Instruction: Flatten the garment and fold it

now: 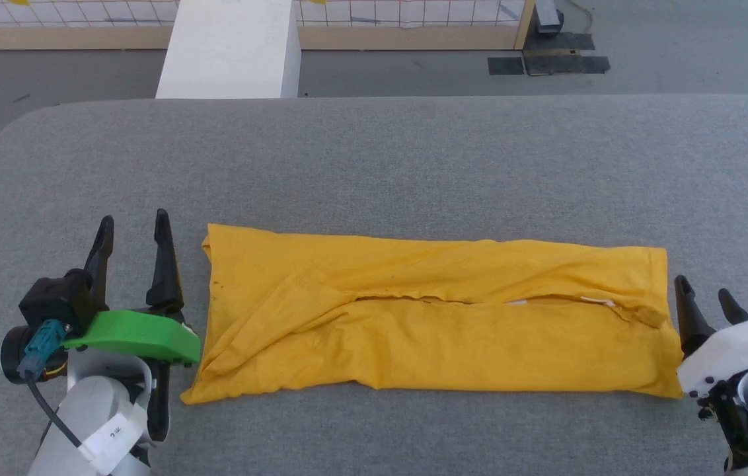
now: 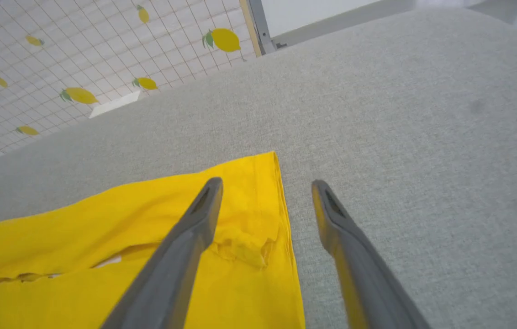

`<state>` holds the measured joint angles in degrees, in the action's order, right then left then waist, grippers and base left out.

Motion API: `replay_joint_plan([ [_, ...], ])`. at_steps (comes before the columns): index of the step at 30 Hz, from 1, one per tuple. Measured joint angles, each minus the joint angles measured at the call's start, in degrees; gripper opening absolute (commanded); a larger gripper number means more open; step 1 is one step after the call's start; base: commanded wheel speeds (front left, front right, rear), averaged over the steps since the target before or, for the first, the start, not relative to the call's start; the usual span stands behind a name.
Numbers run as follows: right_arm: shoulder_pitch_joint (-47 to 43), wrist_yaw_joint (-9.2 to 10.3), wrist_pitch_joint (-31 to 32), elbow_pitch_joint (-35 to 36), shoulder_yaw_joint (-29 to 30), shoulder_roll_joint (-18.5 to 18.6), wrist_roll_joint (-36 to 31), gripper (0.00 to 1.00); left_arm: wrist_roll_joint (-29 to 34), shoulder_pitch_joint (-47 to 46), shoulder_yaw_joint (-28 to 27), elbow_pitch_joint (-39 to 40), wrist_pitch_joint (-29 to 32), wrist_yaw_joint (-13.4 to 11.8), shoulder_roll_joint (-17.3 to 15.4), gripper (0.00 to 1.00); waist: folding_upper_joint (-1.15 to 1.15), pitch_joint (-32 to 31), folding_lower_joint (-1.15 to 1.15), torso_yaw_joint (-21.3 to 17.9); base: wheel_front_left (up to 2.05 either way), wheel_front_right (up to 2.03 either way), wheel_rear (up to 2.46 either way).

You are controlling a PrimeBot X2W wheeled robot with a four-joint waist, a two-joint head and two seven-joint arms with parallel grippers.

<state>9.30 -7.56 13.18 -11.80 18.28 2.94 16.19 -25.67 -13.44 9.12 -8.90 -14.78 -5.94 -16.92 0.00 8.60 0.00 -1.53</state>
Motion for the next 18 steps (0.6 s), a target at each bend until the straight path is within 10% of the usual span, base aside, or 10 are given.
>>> replay_joint_plan([
  [16,14.16,0.01,14.1,-24.52,2.18,0.49,-9.73,1.0,9.61,0.2,-8.0,-4.8,-0.01,6.43,7.43,1.0,0.0,-0.09,0.0,-0.06,0.0,0.0,0.0],
  [17,14.42,0.01,15.36,-24.82,1.79,0.78,-9.69,0.94,9.74,0.2,-8.22,-5.05,-0.01,6.59,7.6,1.0,0.0,-0.11,0.0,0.03,0.0,0.0,0.0],
  [18,14.78,0.01,17.04,-25.08,1.44,1.09,-9.43,0.48,10.05,0.22,-8.48,-5.27,0.0,6.89,7.8,1.0,0.0,-0.13,0.0,0.11,0.0,0.0,0.0],
])
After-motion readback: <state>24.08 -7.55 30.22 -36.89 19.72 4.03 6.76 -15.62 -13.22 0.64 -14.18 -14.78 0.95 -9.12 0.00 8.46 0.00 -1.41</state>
